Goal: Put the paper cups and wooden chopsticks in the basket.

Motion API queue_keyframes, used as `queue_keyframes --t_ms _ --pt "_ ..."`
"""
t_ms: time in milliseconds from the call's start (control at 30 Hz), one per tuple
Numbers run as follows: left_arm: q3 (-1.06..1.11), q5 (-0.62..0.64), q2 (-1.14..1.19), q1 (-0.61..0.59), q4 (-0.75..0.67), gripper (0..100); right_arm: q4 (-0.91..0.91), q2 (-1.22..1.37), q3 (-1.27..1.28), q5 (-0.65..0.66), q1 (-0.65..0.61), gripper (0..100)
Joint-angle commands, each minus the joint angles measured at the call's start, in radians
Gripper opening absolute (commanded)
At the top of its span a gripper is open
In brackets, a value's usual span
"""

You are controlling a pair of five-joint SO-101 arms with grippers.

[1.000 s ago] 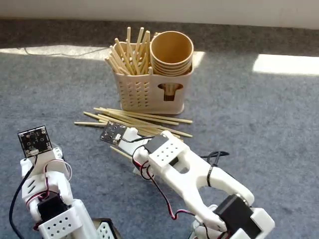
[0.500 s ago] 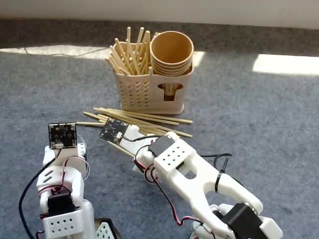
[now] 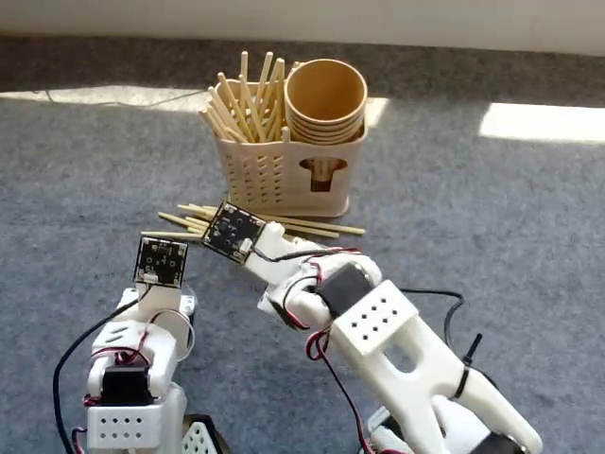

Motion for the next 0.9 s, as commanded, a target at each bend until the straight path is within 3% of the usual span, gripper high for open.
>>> queue_keyframes --t_ms 0,200,567,867 --pt "0.019 -0.011 -0.007 0.022 0.057 10 0.008 -0.131 0.021 0.009 0.016 0.5" --pt "0.019 -0.006 -0.007 0.021 0.196 10 0.012 -0.265 0.041 0.009 0.022 0.5" --pt "0.019 -0.006 -0.007 0.021 0.198 10 0.012 -0.549 0.042 0.006 0.019 0.5" --pt "0.019 -0.006 -0.007 0.021 0.198 10 0.005 -0.661 0.042 -0.103 0.021 0.5"
